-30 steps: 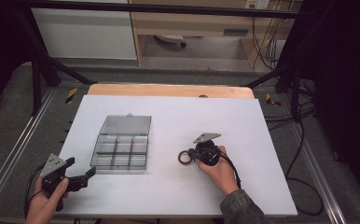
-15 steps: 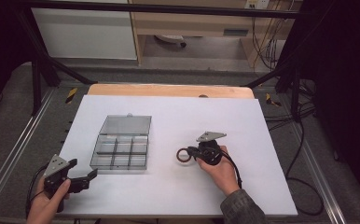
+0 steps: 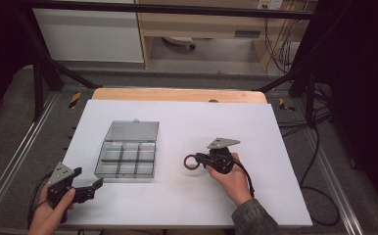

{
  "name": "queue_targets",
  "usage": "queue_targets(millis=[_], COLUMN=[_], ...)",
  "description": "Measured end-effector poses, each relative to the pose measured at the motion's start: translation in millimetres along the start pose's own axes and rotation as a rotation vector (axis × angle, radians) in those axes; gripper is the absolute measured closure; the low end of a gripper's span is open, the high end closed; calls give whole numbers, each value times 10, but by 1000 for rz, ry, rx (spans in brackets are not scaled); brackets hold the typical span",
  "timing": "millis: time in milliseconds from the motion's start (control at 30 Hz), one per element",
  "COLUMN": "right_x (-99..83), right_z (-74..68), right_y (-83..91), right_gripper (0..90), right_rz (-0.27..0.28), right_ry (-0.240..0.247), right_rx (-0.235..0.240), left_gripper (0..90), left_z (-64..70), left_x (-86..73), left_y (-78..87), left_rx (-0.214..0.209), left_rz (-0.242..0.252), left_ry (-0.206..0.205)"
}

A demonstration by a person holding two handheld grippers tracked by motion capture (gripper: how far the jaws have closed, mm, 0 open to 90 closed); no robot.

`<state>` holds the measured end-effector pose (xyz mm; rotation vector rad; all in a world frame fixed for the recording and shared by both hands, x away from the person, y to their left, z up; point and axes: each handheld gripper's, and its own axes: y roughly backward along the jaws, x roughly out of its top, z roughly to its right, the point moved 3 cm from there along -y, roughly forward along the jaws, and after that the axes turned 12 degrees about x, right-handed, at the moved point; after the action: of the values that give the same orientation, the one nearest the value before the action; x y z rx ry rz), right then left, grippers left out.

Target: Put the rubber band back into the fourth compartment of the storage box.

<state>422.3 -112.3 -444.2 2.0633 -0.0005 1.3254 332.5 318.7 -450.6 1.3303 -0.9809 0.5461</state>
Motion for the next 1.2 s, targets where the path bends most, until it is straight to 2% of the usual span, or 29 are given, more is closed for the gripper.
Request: queue_targets(millis=[233,500,700,867,1200], right_x=[31,129,207,280,437], right_z=[-73,-210,-273,-337,-449], right_y=[-5,-1,-78,-143,-263], right_gripper=[842,842,842,842,841], right_rz=[21,36,45,59,81], right_ry=[-4,29,26,19,30], right_rx=[23,31,41,69,98], left_gripper=[75,75,75,75,75], left_z=[-5,0,-3,-4,-6], left_x=[-8,-11,-16,-20,-25], left_y=[-3,-7,-9,-9,-11], left_rx=[3,0,1,2,-1], left_rz=[-3,-3,-9,-12,-15], left_ry=[2,5,1,3,4])
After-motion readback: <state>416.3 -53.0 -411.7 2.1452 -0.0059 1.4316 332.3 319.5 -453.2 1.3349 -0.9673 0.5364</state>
